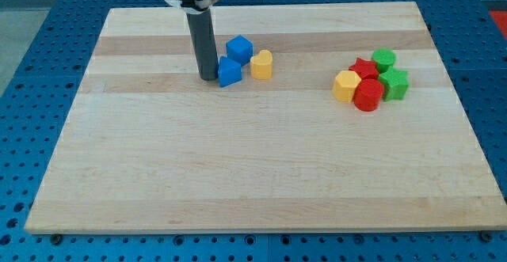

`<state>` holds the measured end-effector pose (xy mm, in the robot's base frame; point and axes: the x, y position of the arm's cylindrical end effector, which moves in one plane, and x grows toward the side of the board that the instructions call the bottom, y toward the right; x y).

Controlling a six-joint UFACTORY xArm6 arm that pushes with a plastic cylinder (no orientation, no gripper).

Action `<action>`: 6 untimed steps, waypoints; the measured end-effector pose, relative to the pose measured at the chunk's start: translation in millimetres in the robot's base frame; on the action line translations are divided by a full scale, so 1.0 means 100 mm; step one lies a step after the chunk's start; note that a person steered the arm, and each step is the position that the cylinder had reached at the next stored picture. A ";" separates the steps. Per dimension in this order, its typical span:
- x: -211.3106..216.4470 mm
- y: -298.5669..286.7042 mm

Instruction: Slide the green star along with green circle a bit left

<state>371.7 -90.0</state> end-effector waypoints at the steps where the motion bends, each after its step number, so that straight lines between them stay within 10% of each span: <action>1: 0.00 0.00; 4: 0.70 0.07; 6: 0.78 1.33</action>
<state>450.0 43.3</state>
